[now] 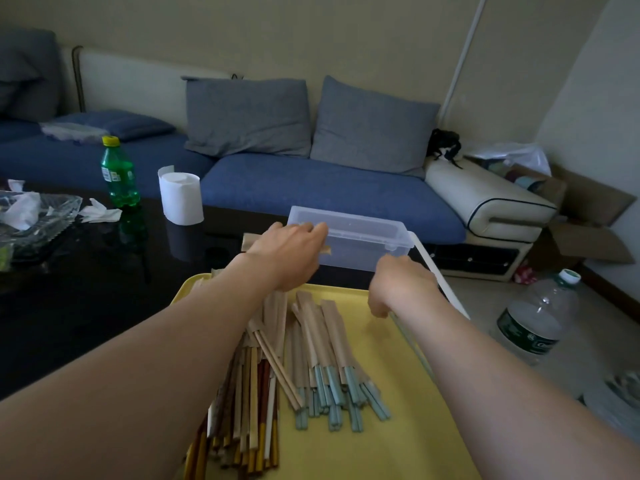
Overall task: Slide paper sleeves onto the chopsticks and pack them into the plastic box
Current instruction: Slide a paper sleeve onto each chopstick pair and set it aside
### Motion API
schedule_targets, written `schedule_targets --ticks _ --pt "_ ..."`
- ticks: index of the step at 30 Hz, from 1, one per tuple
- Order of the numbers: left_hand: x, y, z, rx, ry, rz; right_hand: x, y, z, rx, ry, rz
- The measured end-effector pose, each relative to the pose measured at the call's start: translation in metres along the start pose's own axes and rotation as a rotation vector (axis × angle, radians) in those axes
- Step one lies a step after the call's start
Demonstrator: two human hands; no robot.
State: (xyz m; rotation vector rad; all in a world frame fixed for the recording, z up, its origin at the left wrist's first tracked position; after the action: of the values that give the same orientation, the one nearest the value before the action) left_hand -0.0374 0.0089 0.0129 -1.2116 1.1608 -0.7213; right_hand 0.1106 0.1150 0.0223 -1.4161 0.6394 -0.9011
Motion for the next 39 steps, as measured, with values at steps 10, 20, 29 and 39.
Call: schedule_targets --ticks 10,20,29,39 --pt "-0.002 -0.001 0.053 -0.147 0.229 -0.198 0.016 0.018 0.049 -0.081 0.075 -0.337" --pt "0.007 -0.006 0.051 0.105 0.038 -0.179 0.022 0.004 0.051 -0.583 -0.301 0.059" --pt "0.013 -0.008 0.043 0.263 -0.038 -0.204 0.023 0.010 0.052 -0.306 -0.475 0.059" --pt "0.012 -0.006 0.040 0.517 0.003 -0.206 0.007 0.014 0.041 -0.433 -0.520 0.132"
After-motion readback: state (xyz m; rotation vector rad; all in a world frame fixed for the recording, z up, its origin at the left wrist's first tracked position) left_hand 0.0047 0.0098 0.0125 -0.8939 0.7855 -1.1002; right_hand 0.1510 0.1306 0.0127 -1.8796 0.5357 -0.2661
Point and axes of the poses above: each hand's wrist, its own x-axis away from the middle knuckle, its own y-axis out of the palm, z = x × y, the point moved 3 cm from there along -x, towards the middle knuckle, and after that the axes turned 2 degrees about y, right-handed, at the moved point
